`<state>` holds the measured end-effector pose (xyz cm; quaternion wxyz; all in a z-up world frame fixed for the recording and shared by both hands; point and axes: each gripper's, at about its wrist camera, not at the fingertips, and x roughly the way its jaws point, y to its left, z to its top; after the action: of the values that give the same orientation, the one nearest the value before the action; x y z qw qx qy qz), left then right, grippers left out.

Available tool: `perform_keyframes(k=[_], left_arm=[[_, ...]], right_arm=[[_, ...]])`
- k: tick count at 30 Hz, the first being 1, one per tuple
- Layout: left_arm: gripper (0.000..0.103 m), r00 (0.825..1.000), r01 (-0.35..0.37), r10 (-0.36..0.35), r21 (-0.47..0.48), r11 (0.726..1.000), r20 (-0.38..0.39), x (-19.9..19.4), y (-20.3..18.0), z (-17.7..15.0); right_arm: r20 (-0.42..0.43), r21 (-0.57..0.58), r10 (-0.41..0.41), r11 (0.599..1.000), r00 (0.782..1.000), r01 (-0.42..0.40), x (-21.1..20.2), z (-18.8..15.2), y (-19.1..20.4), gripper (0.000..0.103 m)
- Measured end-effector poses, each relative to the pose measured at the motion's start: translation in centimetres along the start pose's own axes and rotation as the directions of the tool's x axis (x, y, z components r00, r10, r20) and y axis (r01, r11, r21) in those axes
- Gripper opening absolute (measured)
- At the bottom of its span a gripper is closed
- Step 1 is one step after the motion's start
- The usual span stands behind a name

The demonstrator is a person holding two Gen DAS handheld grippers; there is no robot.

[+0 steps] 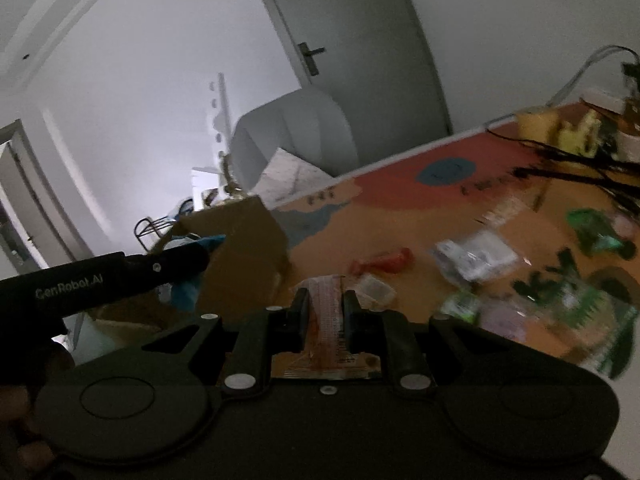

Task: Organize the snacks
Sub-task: 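Carry both packets into the cardboard box and open both grippers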

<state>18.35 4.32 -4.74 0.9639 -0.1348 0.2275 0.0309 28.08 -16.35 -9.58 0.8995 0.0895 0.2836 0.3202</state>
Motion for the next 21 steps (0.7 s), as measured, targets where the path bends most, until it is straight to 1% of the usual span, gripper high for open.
perform_keyframes(k=[5, 13, 17, 21], left_arm=[[0.03, 0.998, -0.056, 0.056, -0.002, 0.998, 0.021, -0.9, 1.7, 1.0], [0.03, 0.992, -0.118, 0.12, -0.068, 0.991, 0.029, -1.3, 5.8, 1.3], [0.03, 0.99, -0.139, 0.142, -0.101, 0.985, 0.023, -0.9, 7.7, 1.5], [0.03, 0.989, -0.142, 0.145, -0.126, 0.982, 0.008, -0.7, 9.2, 1.6]], right_arm=[[0.022, -0.019, 0.056, 0.998, 0.998, -0.056, 0.9, 1.0, 1.9, 0.016], [0.019, -0.058, 0.105, 0.993, 0.994, -0.103, 2.8, 2.2, 4.6, 0.016], [0.006, -0.073, 0.116, 0.991, 0.993, -0.116, 3.8, 2.4, 5.8, 0.016], [-0.004, -0.08, 0.133, 0.988, 0.991, -0.133, 4.8, 2.6, 6.9, 0.016]])
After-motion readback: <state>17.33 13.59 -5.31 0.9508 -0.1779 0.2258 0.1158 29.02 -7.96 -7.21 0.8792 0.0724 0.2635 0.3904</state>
